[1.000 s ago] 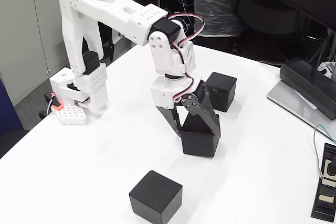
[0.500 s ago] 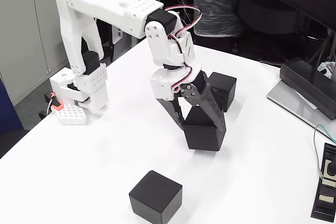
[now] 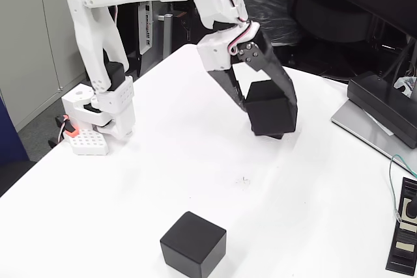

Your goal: Stack the 3 blocks

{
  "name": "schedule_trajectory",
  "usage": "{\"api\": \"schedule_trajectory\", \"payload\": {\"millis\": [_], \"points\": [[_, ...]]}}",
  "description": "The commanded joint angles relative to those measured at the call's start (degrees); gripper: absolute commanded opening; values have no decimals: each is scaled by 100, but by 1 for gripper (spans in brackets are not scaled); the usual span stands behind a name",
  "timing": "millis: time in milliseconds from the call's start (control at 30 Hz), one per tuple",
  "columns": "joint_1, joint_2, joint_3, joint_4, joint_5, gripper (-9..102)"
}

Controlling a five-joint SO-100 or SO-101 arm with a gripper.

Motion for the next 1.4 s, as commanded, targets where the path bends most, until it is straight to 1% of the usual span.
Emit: {"api": "schedule_trajectory", "payload": {"millis": [0, 100, 233, 400, 533, 667, 933, 1367], "points": [[-352, 255, -668, 264, 79, -1], [-686, 237, -967, 554, 185, -1], [-1195, 193, -1169, 817, 642, -1], [-1969, 176, -1125, 817, 1002, -1], [-2303, -26, -1187, 809, 1222, -1], [-2347, -545, -1195, 800, 1362, -1], [-2329, -1002, -1204, 396, 1547, -1], [-2294, -1494, -1204, 387, 1793, -1]]}}
